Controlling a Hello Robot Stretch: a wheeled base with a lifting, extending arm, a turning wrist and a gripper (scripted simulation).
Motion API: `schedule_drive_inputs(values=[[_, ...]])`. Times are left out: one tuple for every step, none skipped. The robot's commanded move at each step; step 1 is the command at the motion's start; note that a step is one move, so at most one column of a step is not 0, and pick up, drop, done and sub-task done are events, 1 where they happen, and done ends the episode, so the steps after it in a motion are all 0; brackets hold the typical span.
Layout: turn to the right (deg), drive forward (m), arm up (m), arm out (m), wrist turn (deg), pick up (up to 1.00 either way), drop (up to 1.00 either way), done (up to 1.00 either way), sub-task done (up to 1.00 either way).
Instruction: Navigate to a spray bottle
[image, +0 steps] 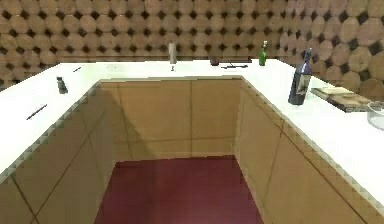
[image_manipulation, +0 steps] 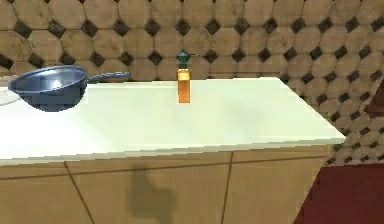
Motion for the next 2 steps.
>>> schedule_drive_inputs(values=[[0.0, 1.0, 0.0, 0.0, 0.0, 0.0, 0.0, 0.0, 0.0], [-6.0, 0.0, 0.0, 0.0, 0.0, 0.0, 0.0, 0.0, 0.0]])
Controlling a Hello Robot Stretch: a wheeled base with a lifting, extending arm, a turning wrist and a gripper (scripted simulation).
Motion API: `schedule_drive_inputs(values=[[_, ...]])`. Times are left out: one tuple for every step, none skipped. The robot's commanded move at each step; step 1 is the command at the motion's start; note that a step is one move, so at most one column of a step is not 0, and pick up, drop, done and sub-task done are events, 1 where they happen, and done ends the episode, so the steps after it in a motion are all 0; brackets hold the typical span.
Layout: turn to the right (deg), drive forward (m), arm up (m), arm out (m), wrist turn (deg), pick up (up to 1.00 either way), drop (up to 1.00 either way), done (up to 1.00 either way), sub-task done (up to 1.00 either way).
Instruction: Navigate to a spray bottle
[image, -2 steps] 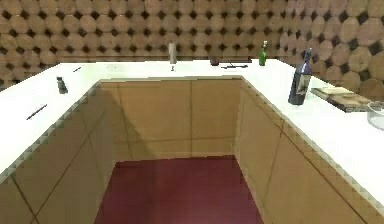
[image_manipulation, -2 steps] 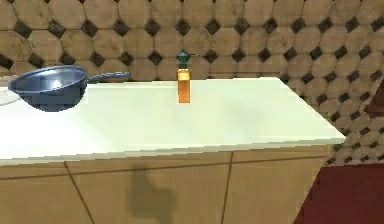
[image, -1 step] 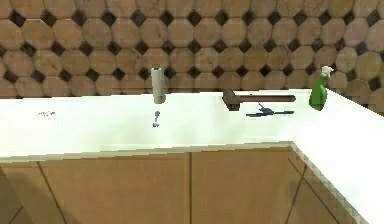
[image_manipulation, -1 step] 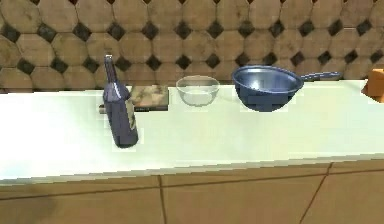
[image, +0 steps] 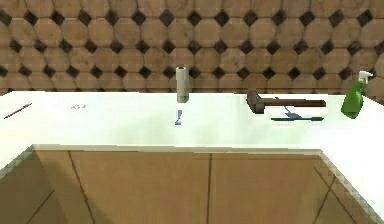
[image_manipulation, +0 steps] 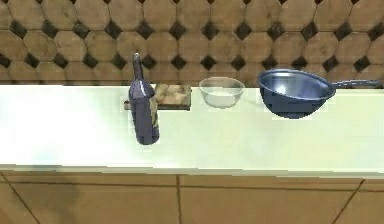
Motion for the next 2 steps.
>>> schedule_drive_inputs(values=[[0.0, 0.3, 0.0, 0.0, 0.0, 0.0, 0.0, 0.0, 0.0], [45.0, 0.0, 0.0, 0.0, 0.0, 0.0, 0.0, 0.0, 0.0]])
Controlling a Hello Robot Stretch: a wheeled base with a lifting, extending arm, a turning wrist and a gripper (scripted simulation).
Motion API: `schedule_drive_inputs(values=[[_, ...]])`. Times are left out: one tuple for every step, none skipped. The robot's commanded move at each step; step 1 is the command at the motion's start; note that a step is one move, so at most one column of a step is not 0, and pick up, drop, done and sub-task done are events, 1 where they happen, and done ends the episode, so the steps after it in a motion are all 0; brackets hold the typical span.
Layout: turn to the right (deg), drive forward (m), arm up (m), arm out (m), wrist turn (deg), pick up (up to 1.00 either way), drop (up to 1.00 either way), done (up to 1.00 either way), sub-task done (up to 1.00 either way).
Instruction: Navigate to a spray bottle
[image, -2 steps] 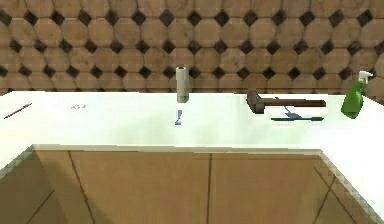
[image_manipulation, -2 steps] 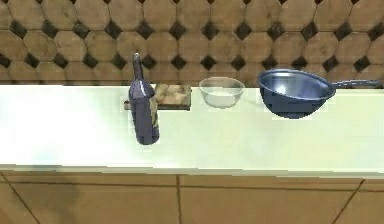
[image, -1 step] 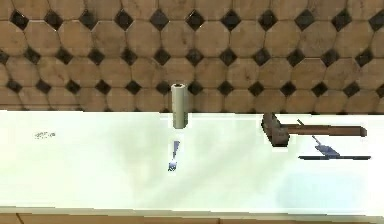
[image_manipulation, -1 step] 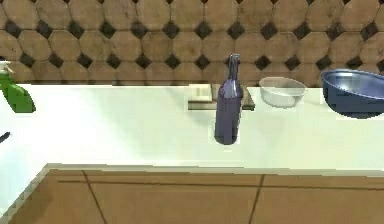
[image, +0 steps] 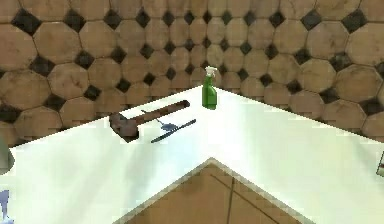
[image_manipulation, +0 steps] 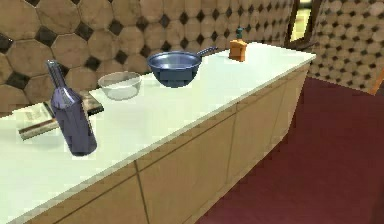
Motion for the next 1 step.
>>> schedule_drive_inputs(values=[[0.0, 0.0, 0.0, 0.0, 0.0, 0.0, 0.0, 1.0, 0.0]])
